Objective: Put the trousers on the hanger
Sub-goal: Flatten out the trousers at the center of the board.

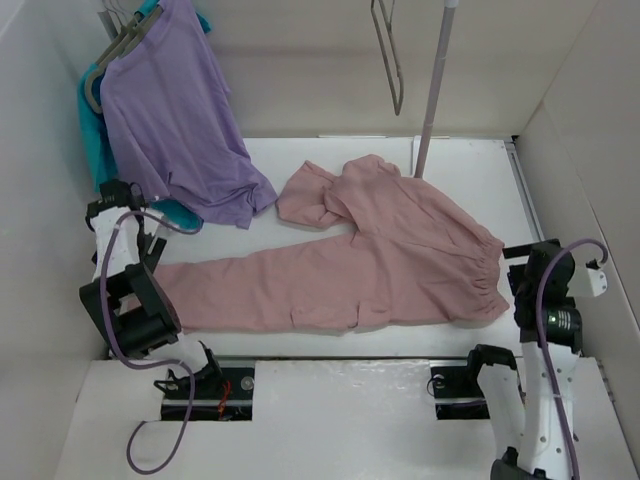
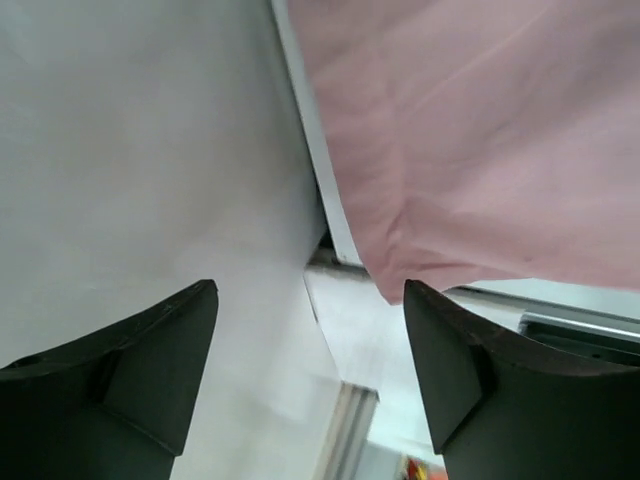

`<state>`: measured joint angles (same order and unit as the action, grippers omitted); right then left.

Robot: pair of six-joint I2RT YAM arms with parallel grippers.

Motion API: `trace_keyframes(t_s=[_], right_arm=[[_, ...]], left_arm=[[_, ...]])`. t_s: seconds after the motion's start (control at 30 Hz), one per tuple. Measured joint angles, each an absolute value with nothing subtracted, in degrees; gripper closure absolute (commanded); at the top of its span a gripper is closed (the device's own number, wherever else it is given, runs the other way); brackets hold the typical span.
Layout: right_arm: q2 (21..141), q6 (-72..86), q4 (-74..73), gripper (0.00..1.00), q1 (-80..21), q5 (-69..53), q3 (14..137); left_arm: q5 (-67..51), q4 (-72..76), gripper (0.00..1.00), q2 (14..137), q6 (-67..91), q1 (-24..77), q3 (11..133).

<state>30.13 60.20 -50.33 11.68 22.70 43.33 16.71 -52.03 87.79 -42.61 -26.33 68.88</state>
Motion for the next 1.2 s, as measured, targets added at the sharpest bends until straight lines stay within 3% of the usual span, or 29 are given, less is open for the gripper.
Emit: trace_keyframes(t_s=[0.17, 0.37, 0.5, 0.9, 0.93, 0.97, 1.0, 1.07, 1.1, 1.13, 1.2], right_arm=[[38.3, 53.8, -44.4, 0.01, 11.7, 22.1, 47.9], [59.9, 47.9, -36.3, 0.01, 11.7, 17.9, 53.6], [71.7, 45.8, -32.5, 0.01, 12.1, 15.7, 54.5], [95.4, 42.4, -27.8, 0.01, 16.0, 10.4, 59.0], [96.4, 42.3, -27.8, 0.03, 16.2, 10.1, 59.4], [97.4, 42.2, -27.7, 0.07, 16.3, 10.0, 59.7], [98.1, 42.0, -27.7, 0.21, 16.5, 10.0, 60.1], [98.4, 41.6, -27.3, 0.4, 16.9, 9.7, 60.5], [98.4, 41.5, -27.1, 0.59, 17.2, 9.7, 60.6], [98.4, 41.4, -26.9, 0.68, 17.6, 9.7, 60.7], [98.4, 41.3, -26.5, 0.85, 18.5, 10.2, 60.8]], left_arm=[[6.4, -56.1, 0.31, 87.6, -42.0, -15.4, 76.8], [-8.6, -59.7, 0.3, 89.9, -38.3, 5.3, 76.6], [-16.0, -60.2, 0.3, 95.1, -34.2, 10.0, 81.7], [-13.2, -35.5, 0.25, 120.3, -22.1, 21.7, 101.4], [-12.6, -34.2, 0.28, 122.6, -21.8, 22.4, 101.4], [-11.7, -33.2, 0.4, 124.8, -21.5, 22.9, 101.4], [-10.8, -32.3, 0.5, 126.5, -21.0, 23.1, 101.2], [-8.9, -30.1, 0.71, 127.1, -20.8, 23.3, 101.4], [-7.9, -28.9, 0.89, 127.0, -20.7, 23.3, 101.2], [-7.0, -28.0, 0.98, 127.0, -20.4, 23.2, 100.7], [-5.4, -26.0, 1.0, 126.4, -20.9, 22.9, 98.9]])
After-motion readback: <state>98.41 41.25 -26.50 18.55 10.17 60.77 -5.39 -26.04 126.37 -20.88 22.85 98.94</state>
